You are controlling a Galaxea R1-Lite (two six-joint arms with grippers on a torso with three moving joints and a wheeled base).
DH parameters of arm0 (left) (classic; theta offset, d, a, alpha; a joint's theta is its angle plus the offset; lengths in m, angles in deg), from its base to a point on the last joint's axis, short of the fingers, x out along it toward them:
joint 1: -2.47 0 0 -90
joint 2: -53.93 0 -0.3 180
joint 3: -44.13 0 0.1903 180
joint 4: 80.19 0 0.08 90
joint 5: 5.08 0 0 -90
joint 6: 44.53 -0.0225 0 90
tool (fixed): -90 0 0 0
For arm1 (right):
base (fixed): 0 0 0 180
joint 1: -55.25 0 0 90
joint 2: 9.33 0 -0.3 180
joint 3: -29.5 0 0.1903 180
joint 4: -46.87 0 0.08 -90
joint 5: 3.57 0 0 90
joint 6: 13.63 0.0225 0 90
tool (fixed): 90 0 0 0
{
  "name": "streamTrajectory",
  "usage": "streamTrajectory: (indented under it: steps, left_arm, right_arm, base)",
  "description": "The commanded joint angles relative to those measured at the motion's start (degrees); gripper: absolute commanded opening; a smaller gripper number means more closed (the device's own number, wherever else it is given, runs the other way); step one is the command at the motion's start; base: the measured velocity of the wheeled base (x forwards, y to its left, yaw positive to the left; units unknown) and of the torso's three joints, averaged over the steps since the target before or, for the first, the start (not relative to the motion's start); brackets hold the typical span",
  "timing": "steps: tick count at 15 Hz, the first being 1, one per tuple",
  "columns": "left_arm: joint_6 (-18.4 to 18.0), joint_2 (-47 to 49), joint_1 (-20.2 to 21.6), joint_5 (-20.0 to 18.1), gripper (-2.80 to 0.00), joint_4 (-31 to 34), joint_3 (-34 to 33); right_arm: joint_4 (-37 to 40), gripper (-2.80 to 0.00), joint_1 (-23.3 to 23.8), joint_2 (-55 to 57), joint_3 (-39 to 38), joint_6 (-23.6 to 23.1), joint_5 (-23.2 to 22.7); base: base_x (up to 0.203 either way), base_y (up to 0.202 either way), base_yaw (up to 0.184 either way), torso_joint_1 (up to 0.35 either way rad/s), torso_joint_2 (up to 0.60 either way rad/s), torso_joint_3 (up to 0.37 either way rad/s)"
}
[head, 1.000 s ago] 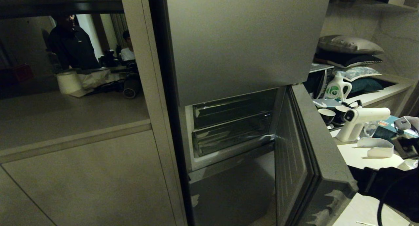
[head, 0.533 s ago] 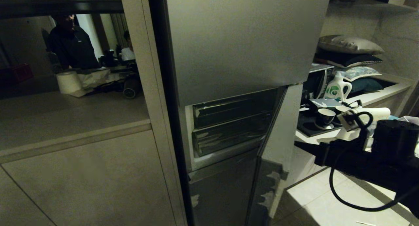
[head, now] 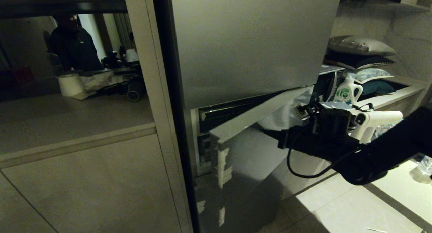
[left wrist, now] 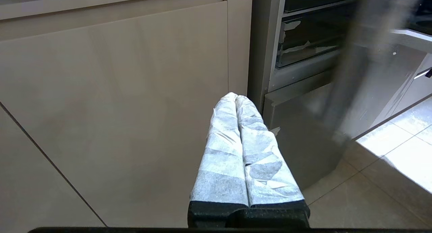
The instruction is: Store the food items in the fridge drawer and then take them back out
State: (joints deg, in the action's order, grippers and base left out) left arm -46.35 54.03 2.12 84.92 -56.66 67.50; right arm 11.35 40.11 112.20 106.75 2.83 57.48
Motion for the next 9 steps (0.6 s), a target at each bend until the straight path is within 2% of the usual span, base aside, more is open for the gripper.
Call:
streamTrajectory:
  steps: [1, 5, 9]
  left_arm:
    - [0.0, 0.1, 0.0, 0.0, -2.80, 0.0, 0.0]
    - [0.0, 0.1, 0.0, 0.0, -2.80, 0.0, 0.0]
    - [0.0, 0.1, 0.0, 0.0, -2.80, 0.0, 0.0]
  right_arm:
    - [-1.6, -2.80, -2.1, 8.8, 8.6, 0.1, -0.3]
    - [-3.0, -2.80, -4.9, 15.3, 17.3, 0.2, 0.2]
    - [-5.8, -2.80, -5.4, 16.3, 18.5, 0.3, 4.5]
  base:
    - [0.000, 0.000, 0.000, 0.000, 0.00, 0.000]
    - [0.000, 0.000, 0.000, 0.000, 0.00, 0.000]
    - [0.000, 0.000, 0.000, 0.000, 0.00, 0.000]
